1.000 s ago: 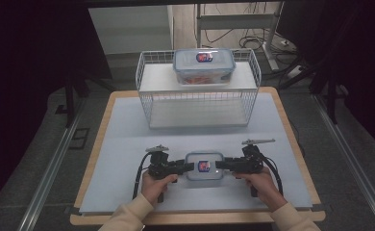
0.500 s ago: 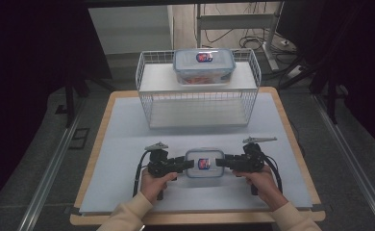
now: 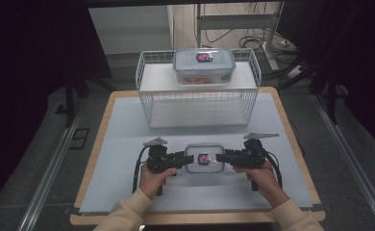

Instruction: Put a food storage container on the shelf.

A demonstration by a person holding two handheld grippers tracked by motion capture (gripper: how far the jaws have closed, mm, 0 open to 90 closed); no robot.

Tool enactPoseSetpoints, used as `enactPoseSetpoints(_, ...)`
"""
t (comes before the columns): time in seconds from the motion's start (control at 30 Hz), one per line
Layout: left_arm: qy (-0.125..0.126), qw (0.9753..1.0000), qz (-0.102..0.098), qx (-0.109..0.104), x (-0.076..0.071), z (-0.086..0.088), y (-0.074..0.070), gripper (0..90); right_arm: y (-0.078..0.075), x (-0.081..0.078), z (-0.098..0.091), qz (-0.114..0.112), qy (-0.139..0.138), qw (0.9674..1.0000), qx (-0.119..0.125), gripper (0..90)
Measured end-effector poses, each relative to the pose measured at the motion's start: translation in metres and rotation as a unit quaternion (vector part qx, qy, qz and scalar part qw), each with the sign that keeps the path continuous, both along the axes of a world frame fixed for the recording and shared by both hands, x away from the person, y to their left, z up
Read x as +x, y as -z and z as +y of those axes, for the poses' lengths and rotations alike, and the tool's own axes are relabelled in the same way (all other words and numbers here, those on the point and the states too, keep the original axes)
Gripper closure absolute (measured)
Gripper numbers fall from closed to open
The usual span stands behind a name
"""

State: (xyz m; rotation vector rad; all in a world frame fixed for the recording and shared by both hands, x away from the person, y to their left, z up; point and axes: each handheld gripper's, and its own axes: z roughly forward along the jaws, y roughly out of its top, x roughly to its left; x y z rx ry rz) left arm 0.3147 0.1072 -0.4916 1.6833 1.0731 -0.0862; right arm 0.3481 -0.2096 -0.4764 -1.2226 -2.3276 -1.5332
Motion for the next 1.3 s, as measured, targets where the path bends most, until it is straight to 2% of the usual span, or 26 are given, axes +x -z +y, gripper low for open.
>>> enactPoseSetpoints(0.37, -0.003, 0.9996, -0.028, -0.003, 0.017, 0.005, -0.038, 51.1, -0.035, 0.014, 0.003, -0.024, 0.003, 0.9996, 0.011, 51.2)
enactPoseSetpoints(0.5, -0.003, 0.9993, -0.038, 0.001, 0.023, 0.007, -0.053, 51.1, -0.052, 0.021, 0.006, -0.038, 0.003, 0.9992, 0.010, 51.2)
enactPoseSetpoints(0.73, -0.008, 0.9984, -0.055, -0.005, 0.035, 0.011, -0.077, 51.0, -0.078, 0.034, 0.010, -0.053, 0.001, 0.9986, 0.010, 51.2)
enactPoseSetpoints(1.3, -0.012, 0.9947, -0.102, 0.001, 0.068, 0.014, -0.140, 51.0, -0.137, 0.066, 0.013, -0.091, 0.004, 0.9955, 0.025, 51.2)
